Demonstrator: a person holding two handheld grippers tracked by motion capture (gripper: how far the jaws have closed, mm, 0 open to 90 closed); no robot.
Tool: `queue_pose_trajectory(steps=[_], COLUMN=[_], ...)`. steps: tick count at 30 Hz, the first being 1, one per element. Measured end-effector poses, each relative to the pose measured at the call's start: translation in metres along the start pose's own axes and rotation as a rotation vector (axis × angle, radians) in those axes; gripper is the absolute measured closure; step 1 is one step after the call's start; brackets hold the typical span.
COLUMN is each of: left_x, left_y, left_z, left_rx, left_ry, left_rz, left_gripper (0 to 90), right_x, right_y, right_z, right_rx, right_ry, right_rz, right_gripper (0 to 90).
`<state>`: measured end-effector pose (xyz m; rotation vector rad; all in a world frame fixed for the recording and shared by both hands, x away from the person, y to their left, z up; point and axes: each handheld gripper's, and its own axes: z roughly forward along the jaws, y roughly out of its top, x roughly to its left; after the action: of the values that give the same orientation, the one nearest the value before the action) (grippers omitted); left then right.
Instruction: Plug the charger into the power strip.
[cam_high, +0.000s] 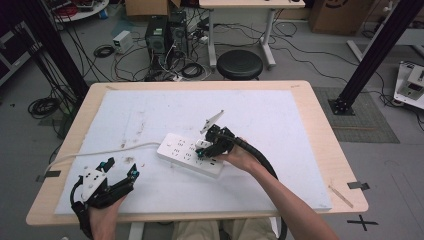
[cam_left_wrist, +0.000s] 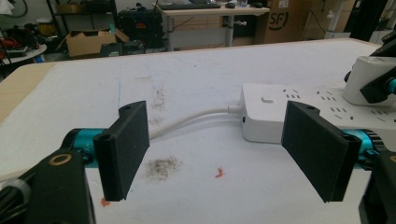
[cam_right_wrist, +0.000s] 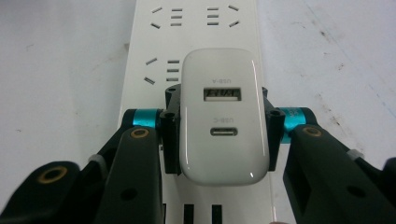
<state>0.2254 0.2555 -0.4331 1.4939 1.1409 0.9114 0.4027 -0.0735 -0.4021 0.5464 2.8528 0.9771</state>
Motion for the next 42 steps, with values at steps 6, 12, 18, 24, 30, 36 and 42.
queue_pose_trajectory(steps=[6, 12, 18, 24, 30, 36, 42], left_x=[-0.002, -0.003, -0.001, -0.002, -0.001, -0.001, 0.003], left_y=[-0.001, 0.0, 0.001, 0.001, 0.002, 0.002, 0.002], left_z=[0.002, 0.005, 0.008, 0.01, 0.013, 0.014, 0.015], left_rx=[0.004, 0.002, 0.006, 0.005, 0.002, 0.002, 0.004], left_ry=[-0.003, -0.008, -0.015, -0.02, -0.027, -0.025, -0.016], left_rz=[0.0, 0.004, 0.013, 0.011, 0.017, 0.014, 0.011], left_gripper=[23.4, 23.4, 23.4, 23.4, 23.4, 23.4, 23.4], right_x=[-0.008, -0.007, -0.001, 0.005, 0.013, 0.019, 0.022], right_y=[-0.004, -0.017, -0.036, -0.054, -0.084, -0.11, -0.137], right_z=[-0.016, -0.029, -0.041, -0.054, -0.072, -0.081, -0.092], right_rx=[-0.062, -0.122, -0.198, -0.269, -0.377, -0.47, -0.529], right_ry=[-0.01, -0.061, -0.135, -0.249, -0.306, -0.41, -0.475], right_rz=[0.066, 0.09, 0.106, 0.137, 0.178, 0.219, 0.264], right_gripper=[30.3, 25.4, 23.7, 21.6, 21.6, 20.4, 20.4])
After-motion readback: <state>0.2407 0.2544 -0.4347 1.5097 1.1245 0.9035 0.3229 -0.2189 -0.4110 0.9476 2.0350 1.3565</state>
